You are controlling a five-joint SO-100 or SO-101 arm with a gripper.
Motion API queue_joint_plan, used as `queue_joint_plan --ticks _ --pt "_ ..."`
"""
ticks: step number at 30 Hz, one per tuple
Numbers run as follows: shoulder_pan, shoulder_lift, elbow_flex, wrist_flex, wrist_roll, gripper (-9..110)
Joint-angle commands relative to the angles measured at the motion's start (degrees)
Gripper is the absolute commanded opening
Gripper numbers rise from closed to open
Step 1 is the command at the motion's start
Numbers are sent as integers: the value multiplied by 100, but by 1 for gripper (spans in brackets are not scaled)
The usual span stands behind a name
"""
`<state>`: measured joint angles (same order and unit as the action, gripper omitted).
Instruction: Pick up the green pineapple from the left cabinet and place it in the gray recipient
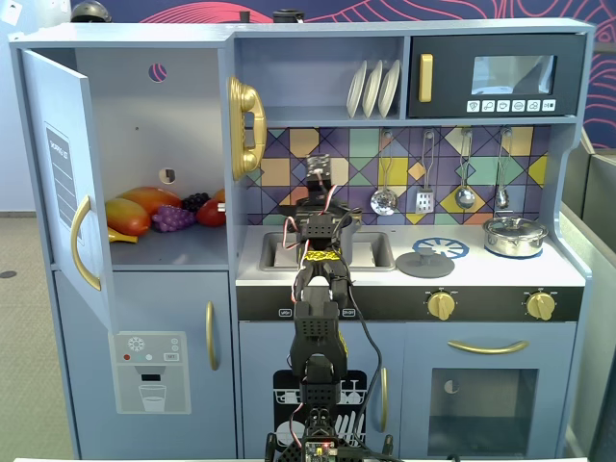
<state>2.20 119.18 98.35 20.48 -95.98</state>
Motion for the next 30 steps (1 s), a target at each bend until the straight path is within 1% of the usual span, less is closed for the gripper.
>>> queue_joint_plan --ticks 1,3,6,10,13,17,20,26,30 --pt "114 1143 -606 1257 79 46" --pt "123 1819 -615 2232 114 37" --pt "422 2716 -132 3384 -343 25" --pt "844 3560 844 4641 -519 2" --pt "791 3990 1828 5115 -501 0" --pt "536 4131 3006 5669 -475 0" --pt "378 4157 4008 5256 -97 0" --pt "132 4298 6214 3472 176 0" --pt "-18 4412 7128 3023 360 0"
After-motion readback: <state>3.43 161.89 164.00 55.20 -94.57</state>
